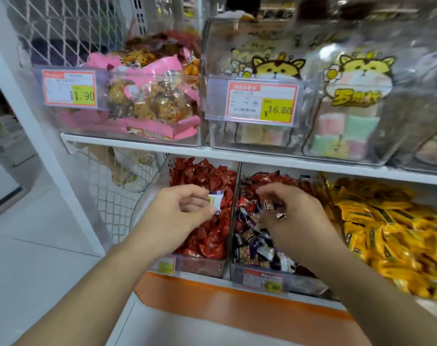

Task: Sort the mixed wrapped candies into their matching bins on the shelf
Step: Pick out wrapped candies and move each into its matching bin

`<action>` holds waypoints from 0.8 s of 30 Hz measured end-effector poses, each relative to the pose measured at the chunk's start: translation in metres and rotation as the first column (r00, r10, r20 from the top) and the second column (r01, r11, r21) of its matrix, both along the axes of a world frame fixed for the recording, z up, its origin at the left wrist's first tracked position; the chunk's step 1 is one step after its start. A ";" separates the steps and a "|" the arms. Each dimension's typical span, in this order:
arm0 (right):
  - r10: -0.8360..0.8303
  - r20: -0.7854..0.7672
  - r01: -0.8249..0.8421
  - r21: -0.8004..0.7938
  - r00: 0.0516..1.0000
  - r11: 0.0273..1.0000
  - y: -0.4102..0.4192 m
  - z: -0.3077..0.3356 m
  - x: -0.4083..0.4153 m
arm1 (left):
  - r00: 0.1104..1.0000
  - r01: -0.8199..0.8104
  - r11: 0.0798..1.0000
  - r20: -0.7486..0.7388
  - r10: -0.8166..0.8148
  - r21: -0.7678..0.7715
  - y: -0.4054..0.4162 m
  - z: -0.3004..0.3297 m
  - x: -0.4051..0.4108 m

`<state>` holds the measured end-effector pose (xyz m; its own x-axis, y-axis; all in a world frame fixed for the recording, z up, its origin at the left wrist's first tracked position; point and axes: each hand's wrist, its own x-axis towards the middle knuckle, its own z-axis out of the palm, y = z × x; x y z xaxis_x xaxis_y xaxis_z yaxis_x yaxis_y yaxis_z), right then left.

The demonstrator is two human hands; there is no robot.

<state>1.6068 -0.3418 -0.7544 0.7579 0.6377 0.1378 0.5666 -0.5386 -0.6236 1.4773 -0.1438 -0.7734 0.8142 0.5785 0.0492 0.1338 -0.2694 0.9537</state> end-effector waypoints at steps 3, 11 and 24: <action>0.141 -0.059 -0.130 0.158 0.988 0.979 0.010 -0.002 -0.007 | 0.998 0.062 0.998 0.020 -0.061 -0.033 -0.017 0.000 0.009; 0.151 -0.196 -0.086 0.306 0.969 0.948 0.004 -0.003 0.000 | 0.992 0.114 0.993 0.060 -0.111 -0.036 -0.034 -0.003 0.007; 0.334 0.168 -0.320 -0.102 0.928 0.942 0.018 -0.011 -0.016 | 0.943 0.188 0.834 -0.333 -0.005 0.519 0.022 -0.036 -0.001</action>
